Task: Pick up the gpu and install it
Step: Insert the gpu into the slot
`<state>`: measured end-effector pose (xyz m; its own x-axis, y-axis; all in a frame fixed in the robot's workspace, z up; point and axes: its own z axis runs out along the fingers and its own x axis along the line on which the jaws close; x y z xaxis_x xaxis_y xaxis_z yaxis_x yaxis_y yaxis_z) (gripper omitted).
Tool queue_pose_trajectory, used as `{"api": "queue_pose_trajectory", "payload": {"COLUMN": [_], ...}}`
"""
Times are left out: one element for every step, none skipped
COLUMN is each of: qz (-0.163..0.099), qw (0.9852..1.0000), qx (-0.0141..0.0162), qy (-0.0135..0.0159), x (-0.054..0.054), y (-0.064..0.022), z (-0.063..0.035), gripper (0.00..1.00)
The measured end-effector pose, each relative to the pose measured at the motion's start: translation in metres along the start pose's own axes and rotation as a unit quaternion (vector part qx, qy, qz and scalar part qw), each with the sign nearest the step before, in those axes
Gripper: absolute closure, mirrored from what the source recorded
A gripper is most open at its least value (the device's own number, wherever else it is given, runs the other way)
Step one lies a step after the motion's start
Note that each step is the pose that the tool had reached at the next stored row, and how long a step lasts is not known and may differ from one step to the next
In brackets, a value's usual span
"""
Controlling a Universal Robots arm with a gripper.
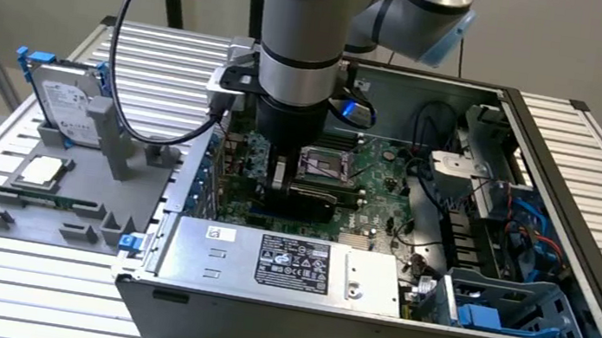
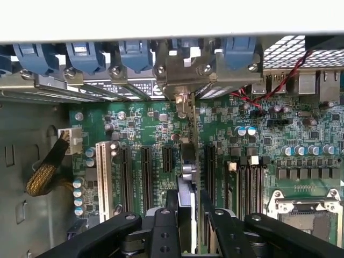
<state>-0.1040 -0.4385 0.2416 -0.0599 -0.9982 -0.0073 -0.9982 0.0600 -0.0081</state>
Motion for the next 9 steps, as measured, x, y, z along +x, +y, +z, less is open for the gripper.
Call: {"api": "queue_pose_trajectory", "payload": {"qz": [0.0, 0.0, 0.0, 0.0, 0.0, 0.0, 0.0, 0.0, 0.0], "qw": [1.0, 1.0, 1.0, 1.0, 1.0, 1.0, 1.0, 1.0, 1.0], "qx": [0.0, 0.0, -0.0001, -0.0002, 0.0, 0.0006, 0.0001, -0.0001, -0.0001], "qy": [0.0, -0.0001, -0.0003, -0.0008, -0.0016, -0.0025, -0.0011, -0.0005, -0.0008], "x": [0.0, 0.0, 0.0, 0.0, -0.001, -0.001, 0.0, 0.0, 0.0], "y": [0.0, 0.0, 0.0, 0.0001, 0.0001, 0.0001, 0.0001, -0.0001, -0.0001], "z": [0.0001, 0.0002, 0.0004, 0.0004, 0.0001, -0.0011, -0.0048, -0.0092, -0.0136], "gripper": [1.0, 1.0, 1.0, 1.0, 1.0, 0.0, 0.0, 0.0, 0.0]}}
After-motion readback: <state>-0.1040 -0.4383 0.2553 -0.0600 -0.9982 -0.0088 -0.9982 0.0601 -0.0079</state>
